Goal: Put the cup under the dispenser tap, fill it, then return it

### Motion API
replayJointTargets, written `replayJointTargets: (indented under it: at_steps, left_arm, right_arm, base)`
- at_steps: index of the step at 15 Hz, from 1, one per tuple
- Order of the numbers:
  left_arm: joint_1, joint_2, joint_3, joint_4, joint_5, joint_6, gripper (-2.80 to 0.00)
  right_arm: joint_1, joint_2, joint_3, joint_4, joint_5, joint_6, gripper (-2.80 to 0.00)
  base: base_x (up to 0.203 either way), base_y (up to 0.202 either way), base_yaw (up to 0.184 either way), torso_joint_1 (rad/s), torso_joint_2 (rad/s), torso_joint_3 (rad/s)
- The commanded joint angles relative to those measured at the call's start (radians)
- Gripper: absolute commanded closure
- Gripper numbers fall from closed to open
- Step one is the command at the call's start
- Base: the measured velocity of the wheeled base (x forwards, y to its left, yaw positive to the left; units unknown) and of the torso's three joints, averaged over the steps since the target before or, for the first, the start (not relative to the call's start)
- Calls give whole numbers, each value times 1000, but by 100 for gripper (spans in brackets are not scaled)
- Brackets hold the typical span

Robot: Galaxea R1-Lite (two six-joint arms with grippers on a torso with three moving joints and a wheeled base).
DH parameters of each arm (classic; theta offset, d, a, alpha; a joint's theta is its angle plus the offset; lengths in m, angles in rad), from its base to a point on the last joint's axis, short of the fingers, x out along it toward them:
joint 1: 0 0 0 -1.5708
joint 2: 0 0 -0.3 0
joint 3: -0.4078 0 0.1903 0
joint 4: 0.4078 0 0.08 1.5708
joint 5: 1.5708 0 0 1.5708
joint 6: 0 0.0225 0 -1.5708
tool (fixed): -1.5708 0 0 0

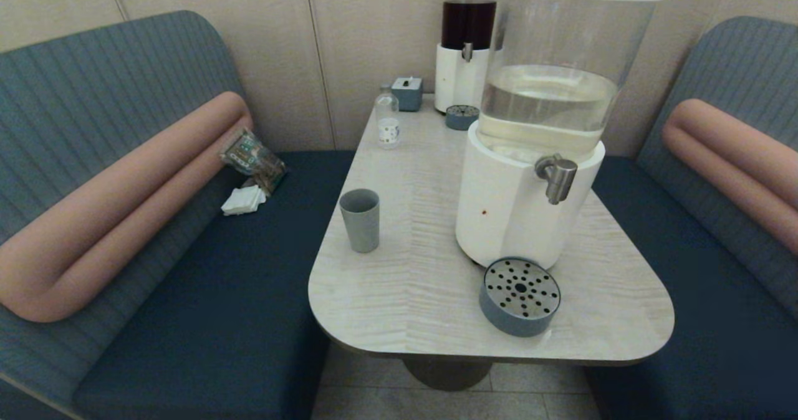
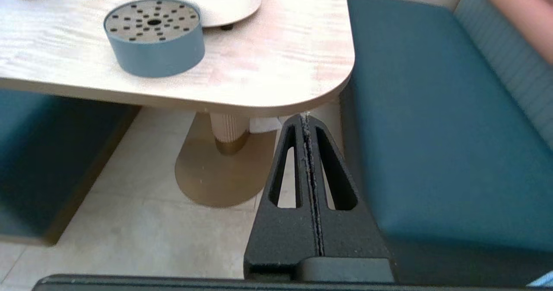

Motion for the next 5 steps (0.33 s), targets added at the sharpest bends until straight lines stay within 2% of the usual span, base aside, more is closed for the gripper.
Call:
replayJointTargets:
  at_steps: [1,5]
  left_arm:
    - [0,2,0,1,0,1,0]
    - [0,2,0,-1,0,0,0]
  right_arm:
    - [0,1,4,-1,-1,-4,0]
    - [0,1,4,-1,0,2,0]
  base:
    - [0,0,0,0,0,0]
    - [0,0,0,0,0,0]
